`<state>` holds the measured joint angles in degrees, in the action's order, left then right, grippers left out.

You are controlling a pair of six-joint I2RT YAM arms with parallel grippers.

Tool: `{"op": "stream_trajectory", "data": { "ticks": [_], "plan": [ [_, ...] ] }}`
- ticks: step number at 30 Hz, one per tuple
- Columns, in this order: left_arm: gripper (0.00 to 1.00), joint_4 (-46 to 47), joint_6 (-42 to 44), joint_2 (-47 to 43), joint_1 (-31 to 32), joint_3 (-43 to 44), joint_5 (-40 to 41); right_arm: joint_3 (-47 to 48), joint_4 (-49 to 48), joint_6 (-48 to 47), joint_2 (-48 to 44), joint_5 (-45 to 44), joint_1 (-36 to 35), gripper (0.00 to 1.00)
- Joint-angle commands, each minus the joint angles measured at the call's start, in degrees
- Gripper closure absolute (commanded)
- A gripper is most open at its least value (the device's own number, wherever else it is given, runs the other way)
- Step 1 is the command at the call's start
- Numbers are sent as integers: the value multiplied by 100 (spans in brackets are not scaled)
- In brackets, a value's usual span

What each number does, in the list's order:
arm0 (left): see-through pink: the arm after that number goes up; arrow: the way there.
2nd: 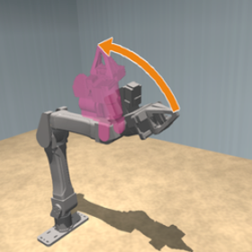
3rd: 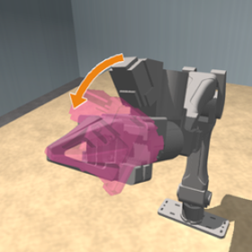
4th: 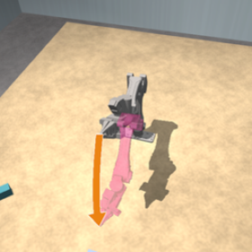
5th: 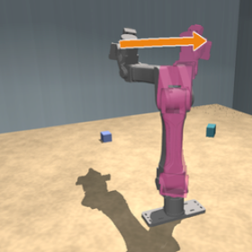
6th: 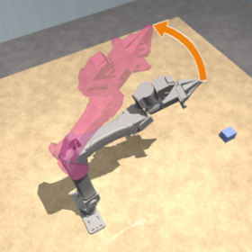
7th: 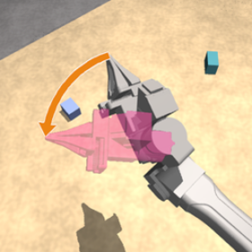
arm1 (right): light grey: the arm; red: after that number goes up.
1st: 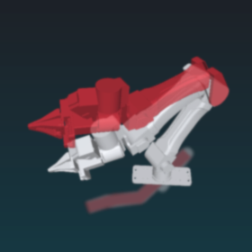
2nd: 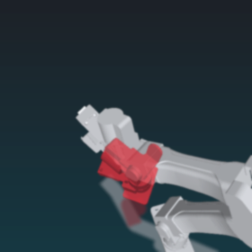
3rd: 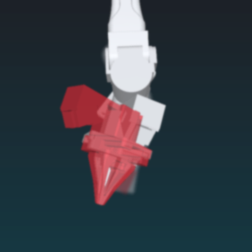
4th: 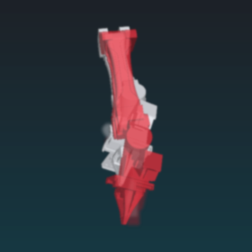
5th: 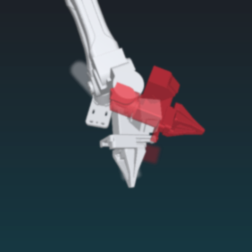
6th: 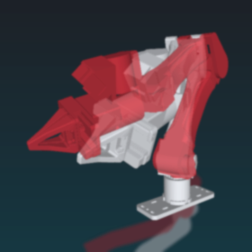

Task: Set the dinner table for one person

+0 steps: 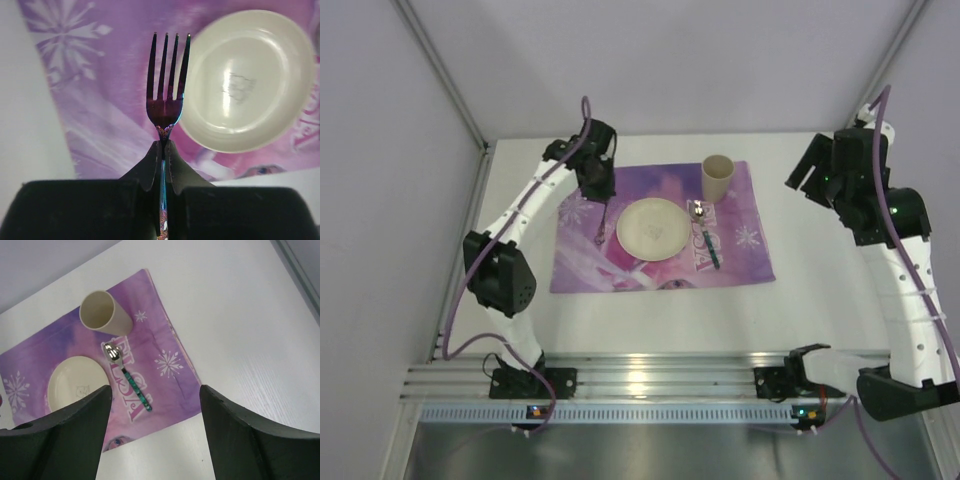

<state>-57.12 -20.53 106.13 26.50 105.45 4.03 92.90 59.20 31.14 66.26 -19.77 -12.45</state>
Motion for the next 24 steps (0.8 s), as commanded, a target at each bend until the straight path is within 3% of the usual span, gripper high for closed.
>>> {"op": "stream_trajectory", "data": {
  "ticks": [1, 5, 10, 24],
  "plan": [
    [100, 95, 216, -215, -513, -437, 220, 53, -198, 33, -34, 69, 58, 28],
    [100, 464, 418, -180, -935, -850, 274, -105, -198, -37, -43, 105, 93, 28],
    [100, 1168, 401, -57, -954, -1526, -34, -334, -312, -108, -34, 157, 120, 28],
    [100, 2293, -715, 795, -936, -2134, -69, -571, -348, -353, -43, 167, 137, 29]
  ]
}}
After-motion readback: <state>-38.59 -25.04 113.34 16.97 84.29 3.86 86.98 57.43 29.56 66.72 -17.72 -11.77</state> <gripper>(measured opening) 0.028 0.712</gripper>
